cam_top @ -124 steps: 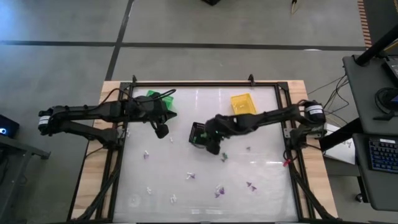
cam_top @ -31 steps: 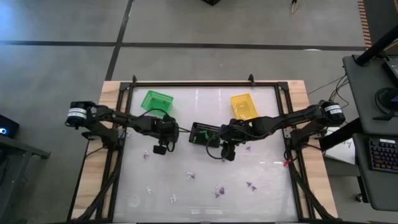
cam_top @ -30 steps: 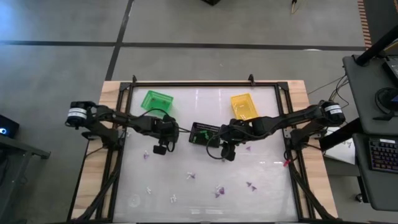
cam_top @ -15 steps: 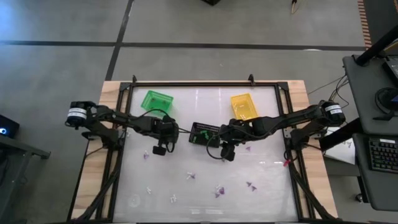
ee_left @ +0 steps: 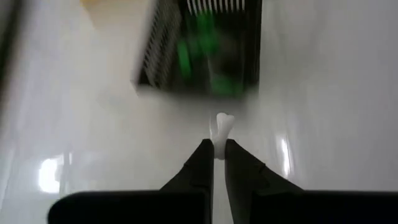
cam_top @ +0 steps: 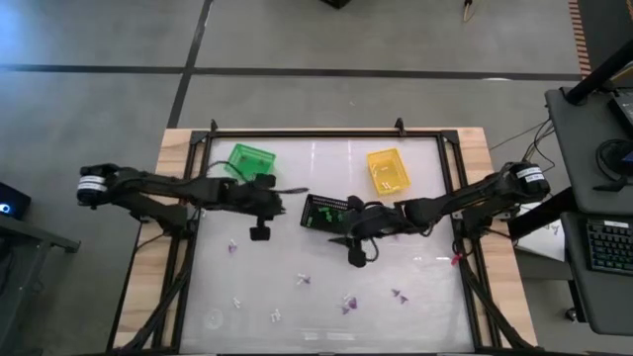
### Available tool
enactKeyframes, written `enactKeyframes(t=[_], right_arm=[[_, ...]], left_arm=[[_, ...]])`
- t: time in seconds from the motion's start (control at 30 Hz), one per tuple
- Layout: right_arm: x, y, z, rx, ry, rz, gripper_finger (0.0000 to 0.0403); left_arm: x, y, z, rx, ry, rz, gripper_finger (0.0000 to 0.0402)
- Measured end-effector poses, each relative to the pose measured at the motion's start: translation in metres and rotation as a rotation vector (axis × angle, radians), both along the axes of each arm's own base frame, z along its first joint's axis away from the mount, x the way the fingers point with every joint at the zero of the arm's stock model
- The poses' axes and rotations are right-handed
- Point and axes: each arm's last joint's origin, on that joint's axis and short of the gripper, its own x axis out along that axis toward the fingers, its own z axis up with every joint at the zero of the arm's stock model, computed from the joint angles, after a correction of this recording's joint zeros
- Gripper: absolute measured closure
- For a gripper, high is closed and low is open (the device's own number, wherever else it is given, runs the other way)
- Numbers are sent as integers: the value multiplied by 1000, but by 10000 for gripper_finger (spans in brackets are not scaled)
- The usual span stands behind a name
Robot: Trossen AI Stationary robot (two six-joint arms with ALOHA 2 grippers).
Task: Sort Halloween decoration
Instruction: Put the white bone toy into the yellow bin
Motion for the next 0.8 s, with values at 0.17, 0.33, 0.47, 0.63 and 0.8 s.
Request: enactKeyframes(t=[0.17,0.33,0.47,0.63,0.8], right_arm=[[-5,-1,-2,-110,-299,26,271],[-10,-3,4,-225,-487,25,271],[-9,-3,13,-295,-563,18,271],[-8,-4,19,-326,-591,-21,271],[-8,-4,20,-317,-602,-25,271]], left_arm=[[-3,-5,30,-42,-244,18,401],[6,-13,47,-110,-452,22,401],[23,-21,51,-141,-600,0,402],[38,-28,48,-144,-689,-35,402],[49,-32,41,-148,-745,-46,402]])
